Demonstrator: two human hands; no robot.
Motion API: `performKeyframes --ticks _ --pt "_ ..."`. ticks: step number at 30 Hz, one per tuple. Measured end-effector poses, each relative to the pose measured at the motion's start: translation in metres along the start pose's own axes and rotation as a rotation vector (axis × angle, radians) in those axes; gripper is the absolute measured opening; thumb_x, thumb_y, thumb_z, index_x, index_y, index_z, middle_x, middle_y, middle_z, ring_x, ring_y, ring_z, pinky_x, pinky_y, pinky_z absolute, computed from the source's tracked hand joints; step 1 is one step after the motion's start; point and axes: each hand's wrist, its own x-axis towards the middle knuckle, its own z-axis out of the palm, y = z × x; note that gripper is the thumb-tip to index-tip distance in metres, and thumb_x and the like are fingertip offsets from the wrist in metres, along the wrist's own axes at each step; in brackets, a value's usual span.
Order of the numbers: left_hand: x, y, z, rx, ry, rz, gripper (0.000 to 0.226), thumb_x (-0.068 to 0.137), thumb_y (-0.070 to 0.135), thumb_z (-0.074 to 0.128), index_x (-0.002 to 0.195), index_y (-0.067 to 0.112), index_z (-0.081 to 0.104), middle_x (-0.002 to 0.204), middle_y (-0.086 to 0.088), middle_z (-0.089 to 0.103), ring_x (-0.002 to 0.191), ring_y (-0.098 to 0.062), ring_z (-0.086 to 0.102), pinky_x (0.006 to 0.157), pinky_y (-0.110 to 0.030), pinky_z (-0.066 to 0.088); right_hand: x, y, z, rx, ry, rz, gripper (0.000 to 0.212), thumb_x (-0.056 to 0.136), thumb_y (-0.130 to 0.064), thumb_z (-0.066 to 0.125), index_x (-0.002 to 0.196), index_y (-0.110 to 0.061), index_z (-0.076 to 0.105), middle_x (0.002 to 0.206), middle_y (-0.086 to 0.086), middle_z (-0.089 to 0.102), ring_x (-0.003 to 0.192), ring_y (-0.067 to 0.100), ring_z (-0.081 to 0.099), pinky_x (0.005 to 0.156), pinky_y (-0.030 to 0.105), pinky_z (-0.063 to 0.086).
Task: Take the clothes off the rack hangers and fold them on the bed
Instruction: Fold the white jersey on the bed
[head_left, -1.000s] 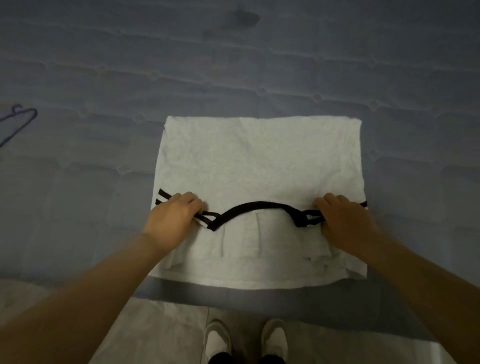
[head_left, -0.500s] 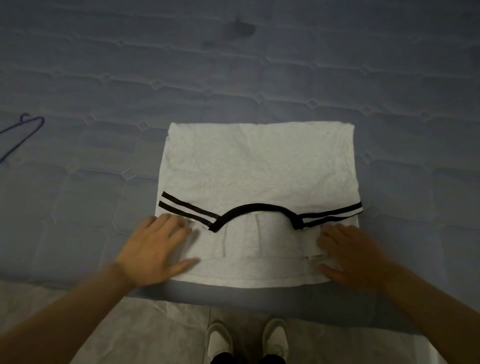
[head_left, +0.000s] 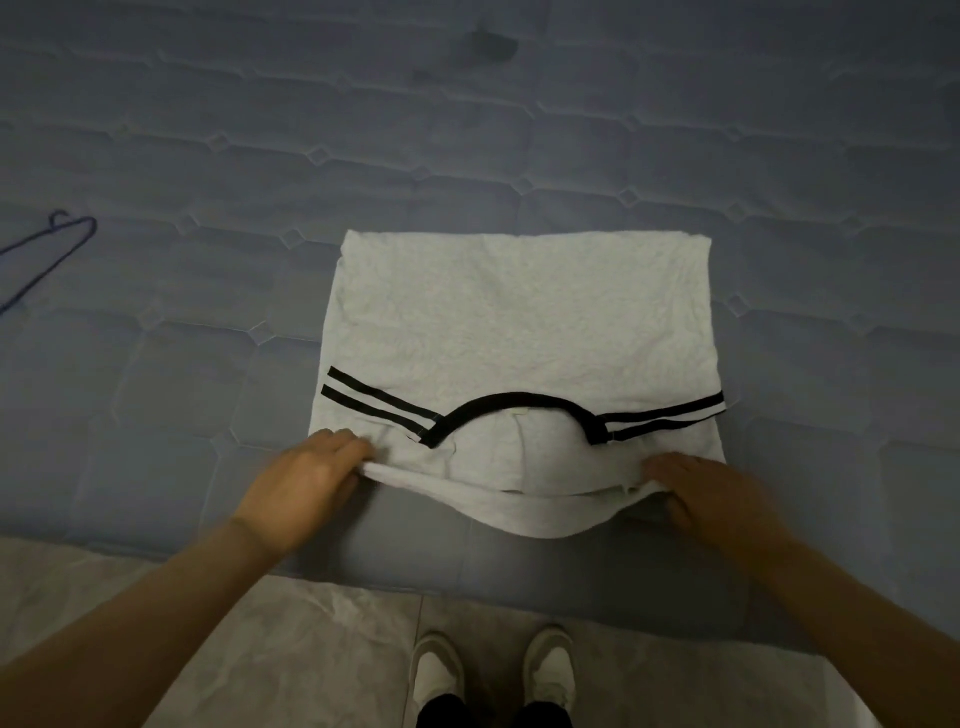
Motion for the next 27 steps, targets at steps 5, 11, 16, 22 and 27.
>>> performKeyframes --ticks 5,11,16,22,27 --pt "0.028 0.004 -0.048 -0.162 0.053 -0.271 0.047 0.074 -0.009 0.063 0.095 0.028 0.043 0.088 -0.013 0.064 0.071 -0.035 0.062 0.060 -0.034 0.047 0.038 -0.006 -0.058 0.313 -0.059 0.505 0.015 0.094 -0.010 0.043 0.098 -0.021 0.053 0.084 0.003 0.055 0.076 0.025 0.056 0.071 0.041 0.046" --pt "0.077 -0.003 -0.094 -0.215 0.187 -0.463 0.030 0.075 -0.004 0.065 0.099 0.011 0.056 0.082 -0.007 0.063 0.079 -0.034 0.064 0.066 -0.029 0.040 0.100 0.015 -0.095 0.385 0.279 0.721 0.018 0.090 -0.017 0.044 0.083 -0.002 0.052 0.073 0.006 0.047 0.062 0.010 0.041 0.074 0.028 0.047" --pt "0.132 -0.025 -0.103 -0.300 0.299 -0.495 0.031 0.079 -0.002 0.063 0.108 0.005 0.057 0.085 -0.007 0.062 0.081 -0.030 0.061 0.073 -0.028 0.041 0.144 0.038 -0.100 0.360 0.227 0.712 0.018 0.096 -0.010 0.040 0.107 -0.002 0.052 0.093 0.014 0.051 0.082 0.021 0.045 0.077 0.030 0.033" --pt "0.184 -0.056 -0.088 -0.475 0.339 -0.581 0.028 0.085 -0.003 0.053 0.112 0.006 0.057 0.088 -0.010 0.058 0.072 -0.005 0.054 0.073 -0.026 0.040 0.183 0.059 -0.092 0.343 0.245 0.794 0.024 0.097 -0.020 0.037 0.109 -0.003 0.049 0.083 0.015 0.051 0.078 0.030 0.053 0.067 0.032 0.036" --pt "0.205 -0.077 -0.062 -0.497 0.318 -0.677 0.018 0.092 0.006 0.050 0.107 0.002 0.059 0.092 -0.007 0.057 0.084 -0.017 0.049 0.071 -0.021 0.031 0.207 0.075 -0.073 0.214 0.216 0.817 0.031 0.098 -0.021 0.033 0.125 -0.008 0.042 0.086 0.006 0.051 0.076 0.026 0.052 0.068 0.036 0.043"
